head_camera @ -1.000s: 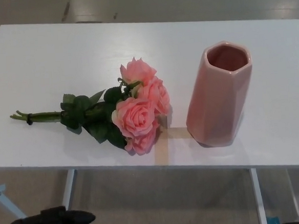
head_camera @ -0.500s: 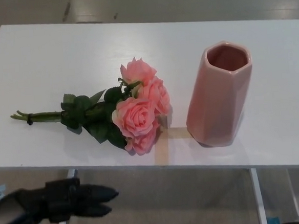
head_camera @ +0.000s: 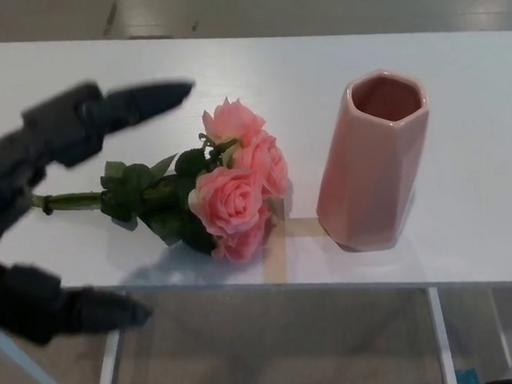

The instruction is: Use the left hand to pick up the rose and then lift and insert it into the pink vase.

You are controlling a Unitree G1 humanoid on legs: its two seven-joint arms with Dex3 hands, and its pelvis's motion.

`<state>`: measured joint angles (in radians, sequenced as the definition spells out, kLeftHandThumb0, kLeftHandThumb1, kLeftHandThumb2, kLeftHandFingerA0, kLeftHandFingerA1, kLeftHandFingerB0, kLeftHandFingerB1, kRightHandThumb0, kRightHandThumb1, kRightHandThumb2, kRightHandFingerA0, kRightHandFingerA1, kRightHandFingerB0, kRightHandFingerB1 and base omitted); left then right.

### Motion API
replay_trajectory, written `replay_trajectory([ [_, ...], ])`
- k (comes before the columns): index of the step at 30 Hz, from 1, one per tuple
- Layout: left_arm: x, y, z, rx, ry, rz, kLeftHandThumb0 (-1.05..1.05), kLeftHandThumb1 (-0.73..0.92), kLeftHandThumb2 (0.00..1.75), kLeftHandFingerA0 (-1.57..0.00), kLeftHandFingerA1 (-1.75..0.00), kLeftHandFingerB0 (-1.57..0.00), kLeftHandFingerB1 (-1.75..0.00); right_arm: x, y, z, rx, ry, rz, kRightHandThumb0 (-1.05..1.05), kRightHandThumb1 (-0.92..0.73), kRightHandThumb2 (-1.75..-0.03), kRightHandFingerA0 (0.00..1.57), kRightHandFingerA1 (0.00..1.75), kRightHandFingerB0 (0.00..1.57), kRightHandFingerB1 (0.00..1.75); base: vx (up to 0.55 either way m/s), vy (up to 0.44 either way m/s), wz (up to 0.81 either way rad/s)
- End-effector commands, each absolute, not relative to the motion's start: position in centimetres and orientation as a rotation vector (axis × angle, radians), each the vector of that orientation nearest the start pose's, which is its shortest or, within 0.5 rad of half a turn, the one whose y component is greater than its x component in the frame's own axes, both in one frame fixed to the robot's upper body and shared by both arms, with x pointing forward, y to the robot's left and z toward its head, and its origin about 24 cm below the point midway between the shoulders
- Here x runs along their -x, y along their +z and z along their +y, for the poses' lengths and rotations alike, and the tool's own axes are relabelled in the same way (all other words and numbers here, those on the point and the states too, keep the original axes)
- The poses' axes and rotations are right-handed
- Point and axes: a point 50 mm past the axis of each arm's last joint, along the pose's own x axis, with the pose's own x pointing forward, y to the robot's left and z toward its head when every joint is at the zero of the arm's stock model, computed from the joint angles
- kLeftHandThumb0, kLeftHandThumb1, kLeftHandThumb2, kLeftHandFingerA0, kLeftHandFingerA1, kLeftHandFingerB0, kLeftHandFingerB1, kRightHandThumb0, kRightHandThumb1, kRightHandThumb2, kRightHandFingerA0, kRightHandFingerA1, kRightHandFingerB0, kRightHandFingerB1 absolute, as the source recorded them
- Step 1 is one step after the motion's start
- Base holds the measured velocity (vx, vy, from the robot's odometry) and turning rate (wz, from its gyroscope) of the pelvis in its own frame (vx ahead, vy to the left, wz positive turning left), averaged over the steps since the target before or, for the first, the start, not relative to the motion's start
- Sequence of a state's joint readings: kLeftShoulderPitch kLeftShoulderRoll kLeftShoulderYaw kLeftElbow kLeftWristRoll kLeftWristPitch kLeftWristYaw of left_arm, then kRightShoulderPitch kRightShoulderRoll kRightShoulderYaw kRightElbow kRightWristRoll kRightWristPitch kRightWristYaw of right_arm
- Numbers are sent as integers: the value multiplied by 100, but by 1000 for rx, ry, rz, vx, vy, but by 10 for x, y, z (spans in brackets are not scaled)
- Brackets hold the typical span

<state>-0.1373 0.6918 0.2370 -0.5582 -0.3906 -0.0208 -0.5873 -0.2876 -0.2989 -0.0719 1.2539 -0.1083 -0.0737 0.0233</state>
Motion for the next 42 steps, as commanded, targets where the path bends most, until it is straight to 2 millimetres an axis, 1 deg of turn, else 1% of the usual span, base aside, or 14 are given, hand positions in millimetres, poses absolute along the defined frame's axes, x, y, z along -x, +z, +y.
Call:
replay_trajectory([
  [1,-269,240,198,-904,-395,-517,-60,40,75,0,0,-6,-19,-203,-110,-266,329,-120,897,-33,-65,-59,59,41,55,39,0,0,0],
  [3,-280,238,197,-964,-383,-470,-61,40,76,0,0,-4,-18,-203,-110,-266,326,-122,896,-33,-65,-59,59,41,55,39,0,0,0],
  [6,-282,238,196,-972,-380,-466,-61,40,76,0,0,-4,-18,-203,-110,-266,326,-122,896,-33,-65,-59,59,41,55,39,0,0,0],
  [8,-295,235,195,-1033,-365,-400,-62,39,76,0,0,-1,-16,-204,-109,-265,334,-119,894,-33,-65,-59,59,41,55,39,0,0,0],
  [9,-308,230,193,-1086,-352,-330,-63,39,77,0,0,0,-14,-204,-109,-265,340,-117,894,-33,-65,-59,59,41,55,39,0,0,0],
  [13,-315,228,192,-1110,-346,-297,-63,39,77,0,0,0,-14,-204,-109,-265,339,-114,894,-33,-66,-59,59,41,55,39,0,0,0],
  [18,-335,209,181,-1208,-368,-177,-63,39,76,0,0,0,-14,-203,-109,-265,343,-113,893,-34,-66,-59,59,41,55,39,0,0,0],
  [22,-343,200,172,-1253,-390,-132,-61,39,75,0,0,0,-14,-203,-109,-266,334,-118,892,-34,-66,-59,59,41,55,39,0,0,0],
  [25,-349,187,162,-1341,-416,-85,-60,38,74,0,0,0,-12,-203,-110,-265,340,-113,891,-34,-66,-59,58,41,55,39,0,0,0],
  [30,-355,181,155,-1381,-434,-49,-60,38,73,0,0,0,-11,-205,-109,-265,340,-112,891,-34,-66,-59,58,41,55,39,0,0,0],
  [32,-358,175,149,-1393,-461,-28,-61,38,74,0,0,0,-11,-208,-108,-264,337,-112,886,-34,-66,-59,58,41,55,39,0,0,0],
  [36,-359,173,147,-1400,-463,-22,-61,38,74,0,0,0,-11,-208,-108,-264,337,-111,886,-34,-66,-59,58,41,55,39,0,0,0],
  [38,-360,160,143,-1423,-486,17,-62,39,75,0,0,0,-10,-207,-108,-265,346,-101,886,-34,-66,-59,57,41,52,39,0,0,0],
  [42,-361,158,143,-1432,-485,31,-63,39,75,0,0,0,-10,-206,-108,-265,348,-100,891,-34,-66,-59,57,41,52,39,0,0,0],
])
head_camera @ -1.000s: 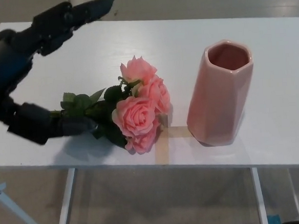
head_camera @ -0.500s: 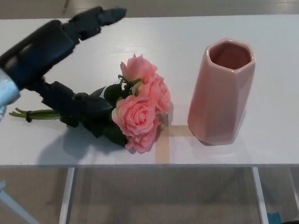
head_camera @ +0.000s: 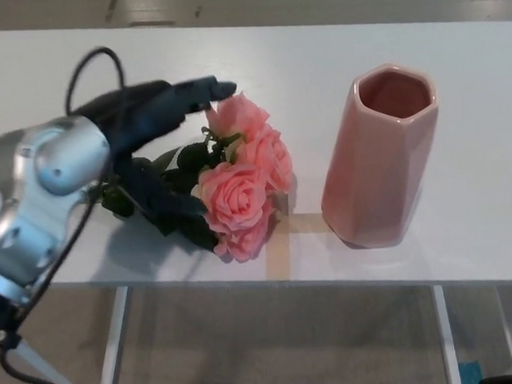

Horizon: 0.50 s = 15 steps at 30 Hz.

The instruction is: Use the left hand to pick up the rose and then lift and insert it into the pink vase.

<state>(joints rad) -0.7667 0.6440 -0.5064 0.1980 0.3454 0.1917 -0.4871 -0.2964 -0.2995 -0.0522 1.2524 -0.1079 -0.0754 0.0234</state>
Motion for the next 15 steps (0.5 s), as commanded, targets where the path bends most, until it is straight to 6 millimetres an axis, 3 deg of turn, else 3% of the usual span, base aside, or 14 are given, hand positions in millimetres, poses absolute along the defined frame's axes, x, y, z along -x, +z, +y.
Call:
replay_trajectory([
  [1,-361,158,143,-1432,-485,31,-63,39,75,0,0,0,-10,-206,-108,-265,348,-100,891,-34,-66,-59,57,41,52,39,0,0,0],
  [15,-371,155,155,-1461,-431,111,-64,39,75,0,0,0,-9,-205,-109,-265,342,-110,892,-34,-66,-59,58,41,54,39,0,0,0],
])
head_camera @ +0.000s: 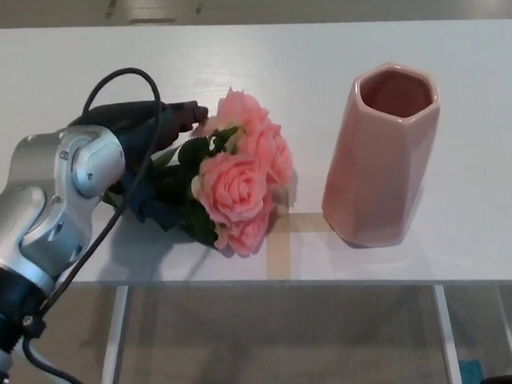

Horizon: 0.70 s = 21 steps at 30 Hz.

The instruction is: Use the left hand to pick up the rose and then lift and insert it into the pink vase.

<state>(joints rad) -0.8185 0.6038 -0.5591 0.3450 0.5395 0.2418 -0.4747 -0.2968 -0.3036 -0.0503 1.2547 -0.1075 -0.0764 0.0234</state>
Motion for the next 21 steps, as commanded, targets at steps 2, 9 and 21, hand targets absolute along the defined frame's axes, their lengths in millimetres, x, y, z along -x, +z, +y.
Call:
replay_trajectory([
  [2,-372,155,156,-1461,-428,114,-63,39,75,0,0,0,-9,-204,-109,-265,342,-110,893,-34,-66,-59,58,41,54,39,0,0,0],
  [9,-370,152,156,-1460,-426,119,-62,39,74,0,0,0,-9,-201,-110,-267,335,-114,901,-34,-66,-59,59,41,55,39,0,0,0],
  [21,-370,139,138,-1452,-451,103,-63,39,75,0,0,0,-9,-205,-109,-265,330,-116,890,-34,-66,-59,59,41,55,39,0,0,0],
])
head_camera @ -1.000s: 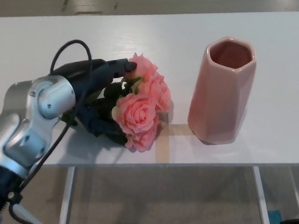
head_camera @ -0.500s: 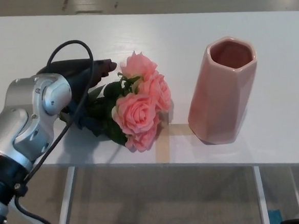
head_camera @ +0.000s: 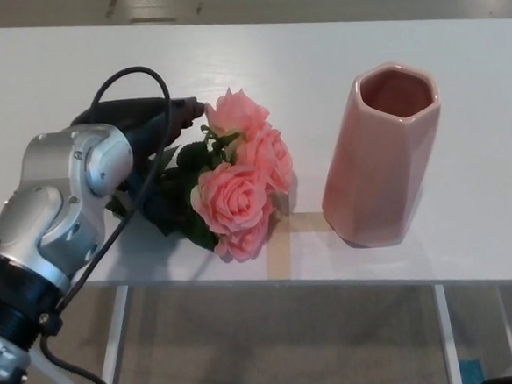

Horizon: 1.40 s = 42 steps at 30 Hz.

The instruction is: Use the left hand to pick up the rose and then lift and insert it into the pink vase.

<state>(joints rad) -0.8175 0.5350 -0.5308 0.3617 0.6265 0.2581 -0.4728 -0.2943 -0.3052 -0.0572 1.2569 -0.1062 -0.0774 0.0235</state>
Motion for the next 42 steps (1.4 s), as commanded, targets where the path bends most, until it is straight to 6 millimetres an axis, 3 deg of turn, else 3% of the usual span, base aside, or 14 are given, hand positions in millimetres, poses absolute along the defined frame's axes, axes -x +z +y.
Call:
replay_trajectory([
  [1,-370,138,137,-1453,-453,104,-63,39,75,0,0,0,-9,-205,-109,-265,332,-114,890,-34,-66,-59,59,41,54,39,0,0,0],
  [9,-368,118,129,-1440,-495,139,-64,39,75,0,0,0,-9,-204,-109,-265,325,-117,895,-34,-66,-59,58,41,53,39,0,0,0],
  [13,-369,117,129,-1440,-496,140,-64,39,75,0,0,0,-9,-204,-109,-265,324,-118,895,-34,-66,-59,58,41,53,39,0,0,0],
  [15,-367,105,127,-1440,-518,170,-64,39,76,0,0,0,-10,-205,-109,-264,319,-121,889,-34,-66,-59,58,41,54,39,0,0,0],
  [27,-367,94,125,-1434,-553,213,-63,33,69,0,-3,0,-14,-207,-108,-265,328,-115,886,-35,-66,-59,58,41,53,39,0,0,0],
  [29,-367,87,127,-1436,-564,241,-54,34,75,0,-18,0,-20,-210,-106,-264,335,-107,877,-35,-66,-59,57,41,53,39,0,0,0],
  [31,-367,85,127,-1445,-569,250,-54,36,73,-5,-23,-4,-19,-210,-106,-264,339,-105,877,-35,-66,-60,57,41,53,39,0,0,0],
  [32,-368,83,127,-1446,-581,257,-40,44,63,-27,-38,-13,-33,-210,-106,-264,344,-100,876,-35,-66,-60,57,41,53,39,0,0,0],
  [34,-368,83,127,-1447,-583,257,-40,44,63,-27,-38,-13,-33,-210,-106,-264,344,-99,876,-35,-66,-60,57,41,53,39,0,0,0],
  [35,-369,82,127,-1437,-589,266,-21,72,62,-75,-45,-44,-36,-210,-106,-265,344,-99,876,-35,-66,-60,57,41,53,39,0,0,0],
  [37,-369,82,126,-1423,-597,278,-21,72,62,-75,-45,-44,-36,-210,-106,-265,345,-98,877,-35,-66,-60,57,41,53,39,0,0,0],
  [38,-370,83,124,-1438,-602,273,-16,63,59,-115,-73,-66,-47,-211,-106,-265,344,-99,876,-35,-66,-60,57,41,53,39,0,0,0],
  [39,-369,84,123,-1450,-600,257,-17,63,59,-114,-88,-70,-48,-211,-105,-265,341,-100,877,-35,-66,-60,57,41,53,39,0,0,0],
  [42,-368,83,123,-1460,-578,208,-19,64,59,-105,-91,-68,-46,-211,-105,-265,335,-101,875,-35,-66,-60,57,41,53,39,0,0,0],
])
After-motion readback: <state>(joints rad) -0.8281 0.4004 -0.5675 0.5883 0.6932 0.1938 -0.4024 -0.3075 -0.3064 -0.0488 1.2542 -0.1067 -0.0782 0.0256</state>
